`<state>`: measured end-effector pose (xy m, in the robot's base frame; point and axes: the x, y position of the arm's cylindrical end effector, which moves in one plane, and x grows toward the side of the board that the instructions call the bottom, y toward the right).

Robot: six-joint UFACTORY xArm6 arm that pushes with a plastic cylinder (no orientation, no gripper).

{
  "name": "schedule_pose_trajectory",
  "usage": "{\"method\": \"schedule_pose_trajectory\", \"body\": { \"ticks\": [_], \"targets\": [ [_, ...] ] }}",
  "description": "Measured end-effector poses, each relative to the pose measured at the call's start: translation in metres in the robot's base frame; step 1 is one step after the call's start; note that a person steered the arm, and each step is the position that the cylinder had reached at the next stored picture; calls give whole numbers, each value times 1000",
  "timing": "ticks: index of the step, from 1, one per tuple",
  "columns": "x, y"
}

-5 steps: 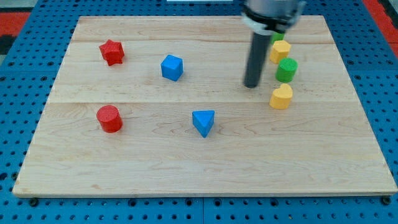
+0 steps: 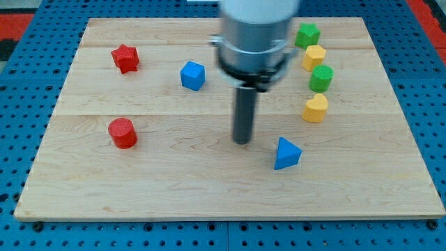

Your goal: Place the blue triangle below the yellow heart

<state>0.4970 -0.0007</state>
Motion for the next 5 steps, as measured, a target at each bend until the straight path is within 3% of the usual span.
{"method": "schedule_pose_trajectory", "body": {
  "ticks": [1,2,3,4,5],
  "targets": [
    [67,32],
    [57,74],
    [16,95],
    [21,153],
    [21,162]
  ]
}}
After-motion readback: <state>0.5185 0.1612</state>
